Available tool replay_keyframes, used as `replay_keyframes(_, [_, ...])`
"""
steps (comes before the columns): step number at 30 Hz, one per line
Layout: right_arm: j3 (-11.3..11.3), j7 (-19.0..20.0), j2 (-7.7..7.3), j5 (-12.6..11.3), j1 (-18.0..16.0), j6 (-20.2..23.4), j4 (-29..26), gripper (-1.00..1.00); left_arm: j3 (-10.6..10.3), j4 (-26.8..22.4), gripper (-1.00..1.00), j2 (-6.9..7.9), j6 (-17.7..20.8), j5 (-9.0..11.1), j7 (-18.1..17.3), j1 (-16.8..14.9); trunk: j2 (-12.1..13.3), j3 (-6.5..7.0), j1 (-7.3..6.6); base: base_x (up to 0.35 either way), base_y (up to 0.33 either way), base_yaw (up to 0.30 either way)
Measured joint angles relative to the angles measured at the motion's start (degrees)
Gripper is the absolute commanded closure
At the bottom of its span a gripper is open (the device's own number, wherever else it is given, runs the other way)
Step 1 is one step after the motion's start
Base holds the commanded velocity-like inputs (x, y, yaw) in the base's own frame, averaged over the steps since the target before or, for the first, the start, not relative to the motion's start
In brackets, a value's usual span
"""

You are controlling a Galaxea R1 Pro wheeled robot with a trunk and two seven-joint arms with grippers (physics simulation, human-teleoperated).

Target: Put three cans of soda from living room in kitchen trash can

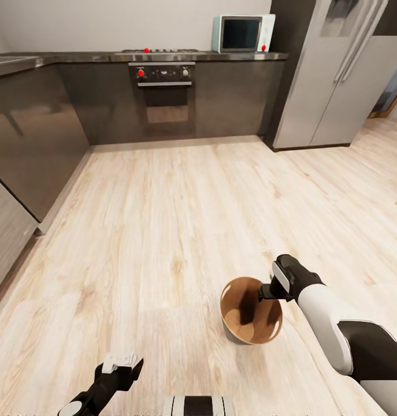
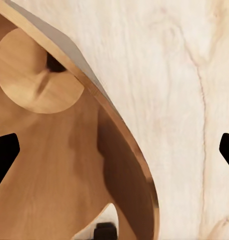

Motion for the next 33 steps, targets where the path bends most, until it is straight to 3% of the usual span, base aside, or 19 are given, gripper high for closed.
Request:
replay_keyframes(6, [0.0,0.0,0.0,0.0,0.02,0.0,0.0,-1.0,0.01,0.06,-1.0,0.0,0.01,0.0,0.05,0.01,-0.08,-1.33,0.15,0.0,0.0,0.0])
replay_keyframes(33, [-0.03,-0.01,-0.07,-0.01,0.03,0.0,-0.05,-1.0,-0.15,-0.06,-1.0,0.0,-0.15,0.0,0.06,0.04,-0.12,-2.0,0.23,0.0,0.0,0.0])
